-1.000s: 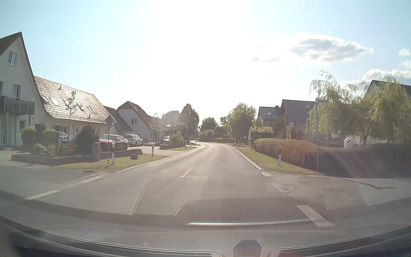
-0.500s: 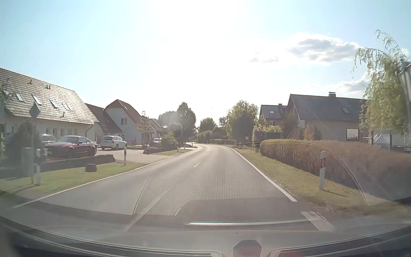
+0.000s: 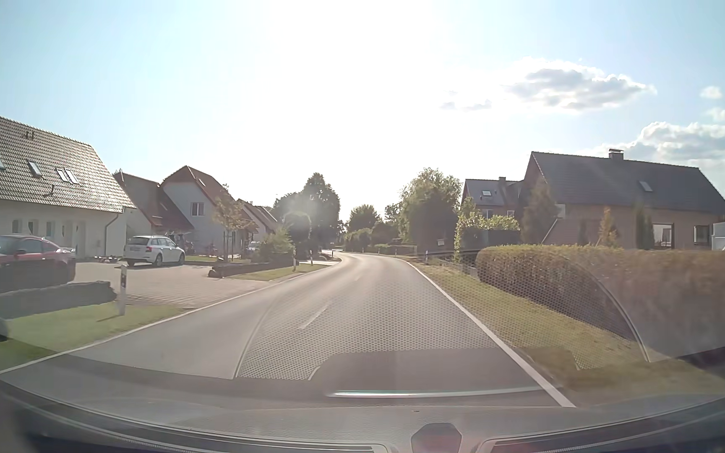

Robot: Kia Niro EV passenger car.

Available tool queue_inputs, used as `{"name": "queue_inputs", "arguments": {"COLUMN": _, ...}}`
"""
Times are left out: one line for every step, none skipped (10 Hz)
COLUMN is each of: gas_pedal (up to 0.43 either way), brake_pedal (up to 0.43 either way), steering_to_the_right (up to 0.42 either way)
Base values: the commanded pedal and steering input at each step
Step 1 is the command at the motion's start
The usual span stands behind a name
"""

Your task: Follow the waypoints while adhering to traffic rules and regulations

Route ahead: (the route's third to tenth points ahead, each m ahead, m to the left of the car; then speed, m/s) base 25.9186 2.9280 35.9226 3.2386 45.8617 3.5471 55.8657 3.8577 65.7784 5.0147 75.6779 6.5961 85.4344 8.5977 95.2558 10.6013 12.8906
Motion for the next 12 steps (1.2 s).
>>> {"name": "queue_inputs", "arguments": {"gas_pedal": 0.118, "brake_pedal": 0.006, "steering_to_the_right": 0.004}}
{"name": "queue_inputs", "arguments": {"gas_pedal": 0.118, "brake_pedal": 0.006, "steering_to_the_right": 0.004}}
{"name": "queue_inputs", "arguments": {"gas_pedal": 0.118, "brake_pedal": 0.006, "steering_to_the_right": 0.003}}
{"name": "queue_inputs", "arguments": {"gas_pedal": 0.118, "brake_pedal": 0.006, "steering_to_the_right": 0.001}}
{"name": "queue_inputs", "arguments": {"gas_pedal": 0.118, "brake_pedal": 0.006, "steering_to_the_right": 0.001}}
{"name": "queue_inputs", "arguments": {"gas_pedal": 0.118, "brake_pedal": 0.006, "steering_to_the_right": 0.001}}
{"name": "queue_inputs", "arguments": {"gas_pedal": 0.13, "brake_pedal": 0.006, "steering_to_the_right": 0.001}}
{"name": "queue_inputs", "arguments": {"gas_pedal": 0.13, "brake_pedal": 0.006, "steering_to_the_right": 0.001}}
{"name": "queue_inputs", "arguments": {"gas_pedal": 0.13, "brake_pedal": 0.006, "steering_to_the_right": 0.001}}
{"name": "queue_inputs", "arguments": {"gas_pedal": 0.13, "brake_pedal": 0.006, "steering_to_the_right": 0.001}}
{"name": "queue_inputs", "arguments": {"gas_pedal": 0.13, "brake_pedal": 0.006, "steering_to_the_right": 0.001}}
{"name": "queue_inputs", "arguments": {"gas_pedal": 0.13, "brake_pedal": 0.006, "steering_to_the_right": 0.002}}
